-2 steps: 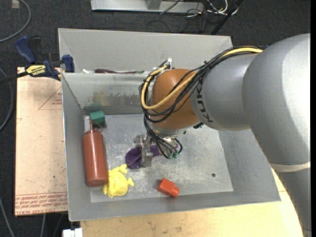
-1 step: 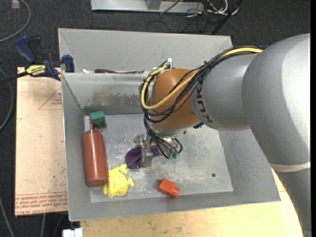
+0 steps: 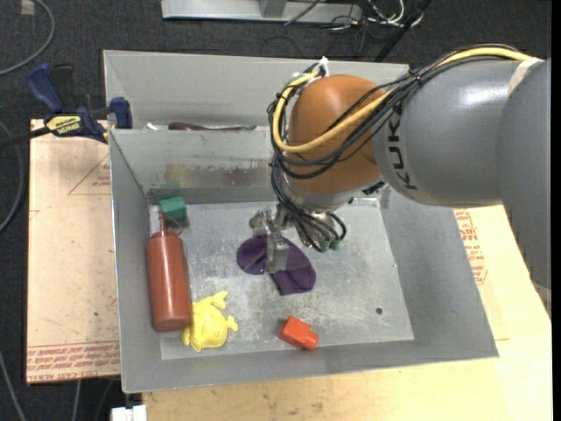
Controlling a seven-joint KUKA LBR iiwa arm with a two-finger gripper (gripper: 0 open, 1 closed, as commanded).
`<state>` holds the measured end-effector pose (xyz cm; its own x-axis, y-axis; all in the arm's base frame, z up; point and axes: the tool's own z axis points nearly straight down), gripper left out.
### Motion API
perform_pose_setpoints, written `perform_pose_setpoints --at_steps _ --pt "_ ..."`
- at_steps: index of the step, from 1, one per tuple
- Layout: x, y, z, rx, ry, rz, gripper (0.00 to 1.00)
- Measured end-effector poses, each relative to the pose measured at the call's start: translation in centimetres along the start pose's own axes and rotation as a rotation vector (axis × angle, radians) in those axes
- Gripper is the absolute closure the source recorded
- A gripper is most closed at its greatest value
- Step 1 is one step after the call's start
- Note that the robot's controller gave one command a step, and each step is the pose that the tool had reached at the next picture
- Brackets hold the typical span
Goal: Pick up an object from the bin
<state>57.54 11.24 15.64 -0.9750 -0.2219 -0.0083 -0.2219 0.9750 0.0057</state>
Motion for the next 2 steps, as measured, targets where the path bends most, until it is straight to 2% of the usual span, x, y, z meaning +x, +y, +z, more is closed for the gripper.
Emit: perform_pose_setpoints --at_steps 1,2 --pt "0.0 0.0 0.0 0.000 0.000 0.000 1.00" --pt "-1.6 1.1 -11.3 -0.001 -0.004 -0.029 1.00"
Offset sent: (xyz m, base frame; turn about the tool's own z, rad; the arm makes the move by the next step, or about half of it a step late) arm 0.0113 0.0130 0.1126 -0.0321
